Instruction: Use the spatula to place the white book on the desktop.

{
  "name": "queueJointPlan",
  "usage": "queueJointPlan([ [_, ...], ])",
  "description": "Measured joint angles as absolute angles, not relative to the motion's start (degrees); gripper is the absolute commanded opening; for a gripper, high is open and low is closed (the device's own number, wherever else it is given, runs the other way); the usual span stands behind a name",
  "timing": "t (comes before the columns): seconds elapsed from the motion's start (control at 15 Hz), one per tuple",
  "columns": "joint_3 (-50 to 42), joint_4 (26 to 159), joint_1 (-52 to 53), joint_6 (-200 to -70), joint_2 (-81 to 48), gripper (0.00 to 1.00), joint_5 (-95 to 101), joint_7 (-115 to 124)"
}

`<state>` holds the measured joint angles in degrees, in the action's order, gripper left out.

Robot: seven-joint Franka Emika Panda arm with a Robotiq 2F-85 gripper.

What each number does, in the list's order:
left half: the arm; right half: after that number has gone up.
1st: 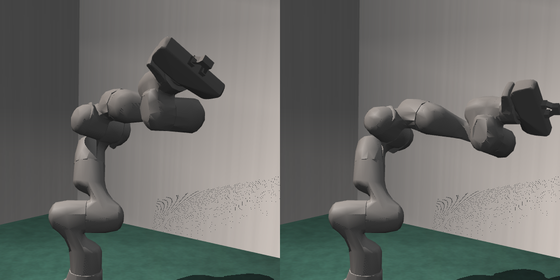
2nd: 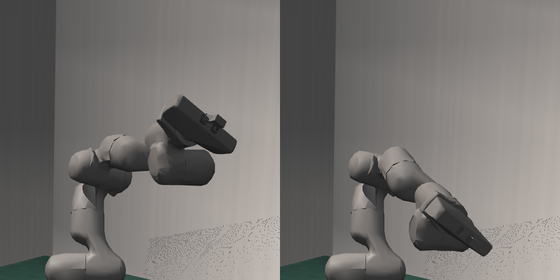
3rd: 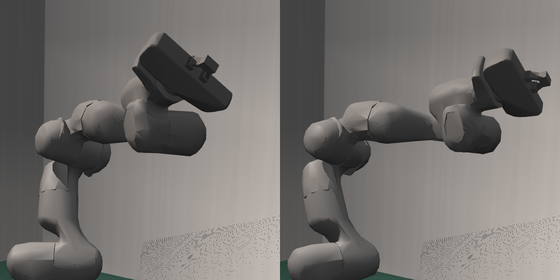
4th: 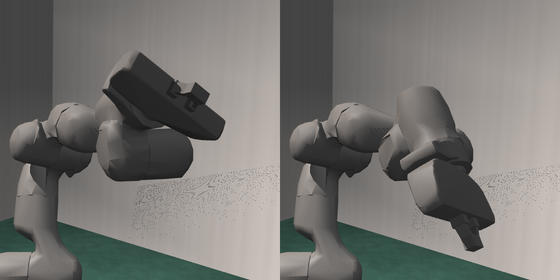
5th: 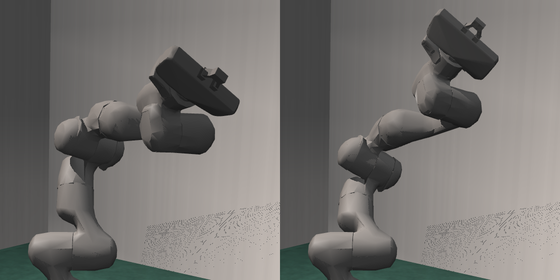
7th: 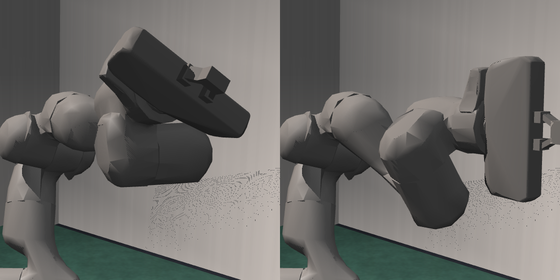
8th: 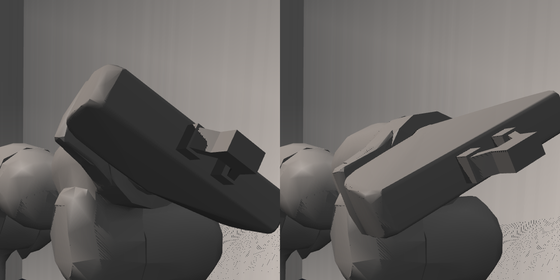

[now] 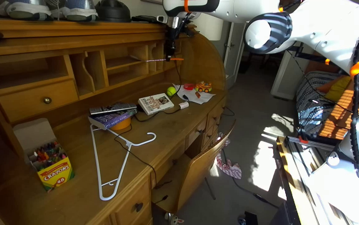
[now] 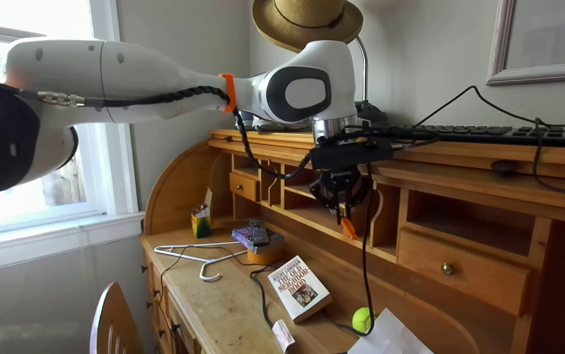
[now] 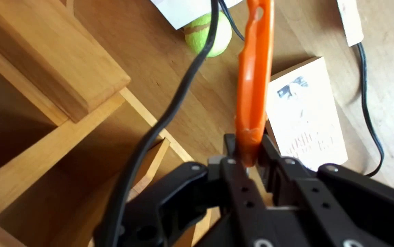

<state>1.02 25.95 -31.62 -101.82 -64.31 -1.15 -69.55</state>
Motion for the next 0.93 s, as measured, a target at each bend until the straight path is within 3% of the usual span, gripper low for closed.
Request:
queueJointPlan([
  [0.93, 1.0, 26.2, -33.5, -95.9, -64.7, 0.05, -1.2, -94.0],
])
